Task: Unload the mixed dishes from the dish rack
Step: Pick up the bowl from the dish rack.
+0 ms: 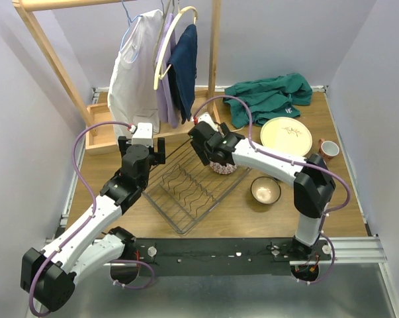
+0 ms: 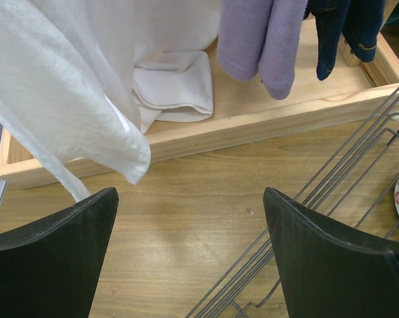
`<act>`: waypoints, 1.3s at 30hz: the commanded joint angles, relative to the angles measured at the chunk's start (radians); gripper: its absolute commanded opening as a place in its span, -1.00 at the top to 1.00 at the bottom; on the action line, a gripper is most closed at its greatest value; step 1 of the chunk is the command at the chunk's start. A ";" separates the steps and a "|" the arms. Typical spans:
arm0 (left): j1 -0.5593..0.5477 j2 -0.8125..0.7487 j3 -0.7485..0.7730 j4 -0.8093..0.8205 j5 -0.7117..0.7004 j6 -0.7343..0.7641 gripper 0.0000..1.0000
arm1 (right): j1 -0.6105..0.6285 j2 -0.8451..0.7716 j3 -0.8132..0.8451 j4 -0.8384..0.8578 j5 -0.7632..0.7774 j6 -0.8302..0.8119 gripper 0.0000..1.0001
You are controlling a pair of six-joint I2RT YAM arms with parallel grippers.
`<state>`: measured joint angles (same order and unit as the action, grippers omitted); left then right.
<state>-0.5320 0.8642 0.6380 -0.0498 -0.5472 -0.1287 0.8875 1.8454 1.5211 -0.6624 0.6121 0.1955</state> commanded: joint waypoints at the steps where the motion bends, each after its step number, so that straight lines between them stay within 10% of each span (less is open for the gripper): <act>1: 0.004 -0.008 0.000 0.005 -0.022 -0.017 -0.98 | 0.037 0.040 -0.007 0.003 -0.035 -0.105 -0.96; 39: 0.009 -0.034 -0.008 0.013 -0.056 -0.022 -0.98 | 0.137 0.311 -0.053 0.015 0.278 -0.166 -0.97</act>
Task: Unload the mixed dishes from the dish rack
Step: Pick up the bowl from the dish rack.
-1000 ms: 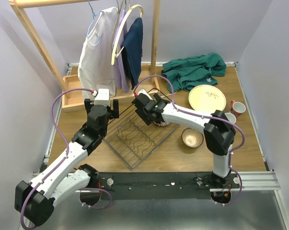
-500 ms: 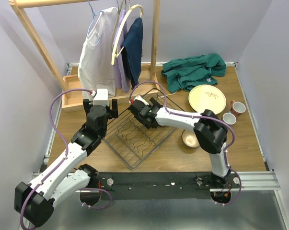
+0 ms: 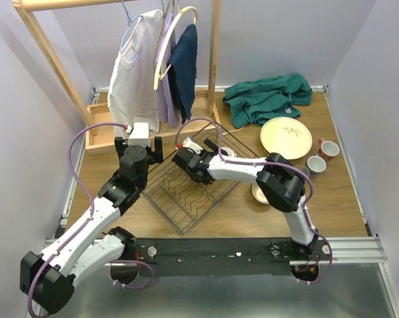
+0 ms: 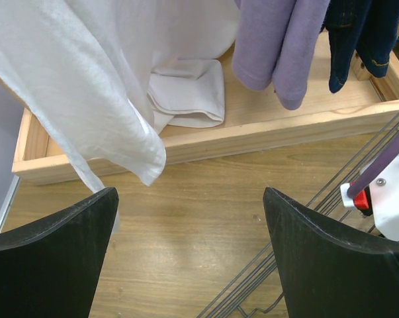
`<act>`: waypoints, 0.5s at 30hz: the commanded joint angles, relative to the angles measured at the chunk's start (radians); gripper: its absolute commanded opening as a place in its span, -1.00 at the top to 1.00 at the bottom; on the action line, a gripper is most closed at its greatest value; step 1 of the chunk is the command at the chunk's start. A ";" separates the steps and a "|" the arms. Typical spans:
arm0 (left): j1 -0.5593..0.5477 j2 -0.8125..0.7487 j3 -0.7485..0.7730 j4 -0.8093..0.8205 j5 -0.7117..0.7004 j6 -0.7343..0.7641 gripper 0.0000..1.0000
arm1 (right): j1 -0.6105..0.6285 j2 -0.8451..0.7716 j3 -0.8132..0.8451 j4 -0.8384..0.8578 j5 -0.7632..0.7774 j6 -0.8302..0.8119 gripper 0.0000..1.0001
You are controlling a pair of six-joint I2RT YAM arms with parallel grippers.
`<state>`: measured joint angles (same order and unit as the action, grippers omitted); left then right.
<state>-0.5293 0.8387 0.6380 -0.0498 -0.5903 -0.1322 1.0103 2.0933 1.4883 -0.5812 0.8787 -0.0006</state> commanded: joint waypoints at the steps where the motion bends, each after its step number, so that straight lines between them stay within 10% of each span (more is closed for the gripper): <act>1: 0.006 -0.009 -0.008 0.013 -0.013 -0.018 -0.98 | 0.020 0.068 -0.016 -0.071 0.022 0.031 -0.97; 15: 0.006 -0.009 -0.006 0.010 -0.003 -0.023 -0.98 | 0.050 0.011 0.102 -0.161 0.046 0.039 -0.59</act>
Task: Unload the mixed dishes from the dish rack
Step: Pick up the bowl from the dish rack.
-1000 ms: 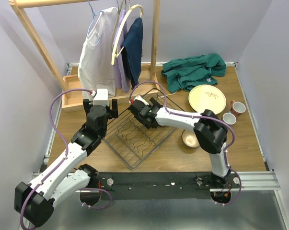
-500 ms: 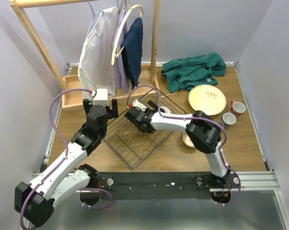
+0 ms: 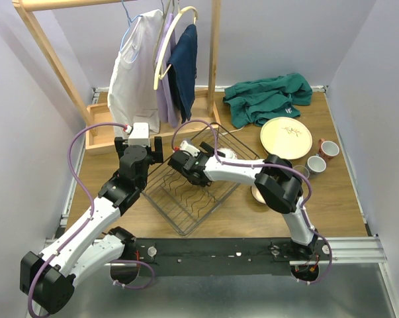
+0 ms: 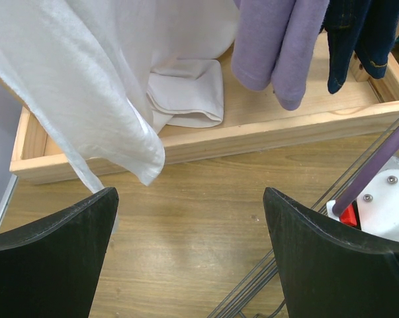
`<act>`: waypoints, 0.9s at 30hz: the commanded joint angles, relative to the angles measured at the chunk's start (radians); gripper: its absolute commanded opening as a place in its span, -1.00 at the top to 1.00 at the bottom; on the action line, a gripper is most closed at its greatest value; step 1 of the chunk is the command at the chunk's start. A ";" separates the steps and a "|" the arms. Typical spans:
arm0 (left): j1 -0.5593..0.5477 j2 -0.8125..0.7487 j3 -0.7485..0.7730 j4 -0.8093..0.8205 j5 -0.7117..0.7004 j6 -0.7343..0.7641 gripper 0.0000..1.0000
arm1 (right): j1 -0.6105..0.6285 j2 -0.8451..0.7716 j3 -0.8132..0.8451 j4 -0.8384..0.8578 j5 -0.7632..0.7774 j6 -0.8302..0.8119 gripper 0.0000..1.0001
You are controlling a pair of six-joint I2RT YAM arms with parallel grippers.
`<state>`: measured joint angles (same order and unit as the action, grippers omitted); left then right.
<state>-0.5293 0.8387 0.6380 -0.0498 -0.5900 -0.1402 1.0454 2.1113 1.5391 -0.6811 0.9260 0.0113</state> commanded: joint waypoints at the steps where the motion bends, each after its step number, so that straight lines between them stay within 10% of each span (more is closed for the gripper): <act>1: 0.006 -0.009 -0.008 0.010 -0.002 -0.015 -0.98 | 0.018 -0.010 0.055 -0.063 0.000 0.029 -0.58; 8: 0.008 -0.013 -0.008 0.010 -0.002 -0.012 -0.98 | 0.025 -0.025 0.076 -0.095 0.005 0.047 -0.28; 10: 0.008 -0.012 -0.006 0.010 -0.002 -0.013 -0.98 | 0.024 -0.036 0.085 -0.101 -0.001 0.058 0.12; 27: 0.008 -0.047 0.000 -0.035 0.120 -0.076 -0.98 | -0.001 -0.191 0.125 -0.094 -0.194 0.174 0.33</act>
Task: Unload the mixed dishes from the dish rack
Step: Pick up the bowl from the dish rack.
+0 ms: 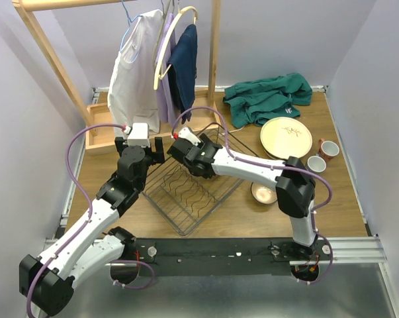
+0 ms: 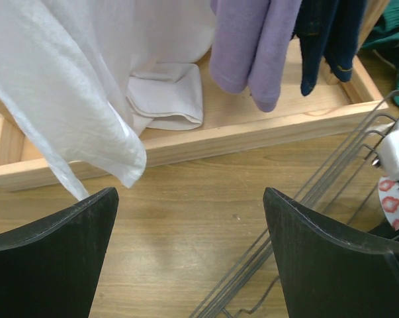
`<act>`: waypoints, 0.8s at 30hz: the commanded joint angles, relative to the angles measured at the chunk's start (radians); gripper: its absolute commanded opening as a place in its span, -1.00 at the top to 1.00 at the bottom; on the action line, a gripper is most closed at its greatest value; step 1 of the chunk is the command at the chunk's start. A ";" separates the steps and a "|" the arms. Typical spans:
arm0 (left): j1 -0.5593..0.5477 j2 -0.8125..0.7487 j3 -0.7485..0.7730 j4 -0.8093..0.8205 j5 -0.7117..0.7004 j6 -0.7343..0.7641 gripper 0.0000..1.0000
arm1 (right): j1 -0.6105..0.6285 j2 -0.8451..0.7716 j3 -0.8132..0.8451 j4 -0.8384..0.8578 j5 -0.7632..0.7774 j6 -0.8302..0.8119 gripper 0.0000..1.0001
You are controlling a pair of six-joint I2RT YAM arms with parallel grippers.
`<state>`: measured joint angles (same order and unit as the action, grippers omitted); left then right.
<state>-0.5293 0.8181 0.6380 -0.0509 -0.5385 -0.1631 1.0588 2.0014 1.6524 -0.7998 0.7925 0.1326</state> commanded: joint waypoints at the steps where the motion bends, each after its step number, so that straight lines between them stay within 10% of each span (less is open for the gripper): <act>1: 0.006 -0.033 0.005 -0.043 0.081 -0.062 -0.98 | -0.031 -0.102 0.012 0.025 -0.096 0.074 0.33; 24: 0.006 0.030 0.041 0.036 0.606 -0.225 -0.98 | -0.398 -0.601 -0.353 0.459 -0.910 0.392 0.33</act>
<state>-0.5293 0.7963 0.6399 -0.0895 -0.0765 -0.3328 0.7071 1.4784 1.3708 -0.5198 0.1169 0.4259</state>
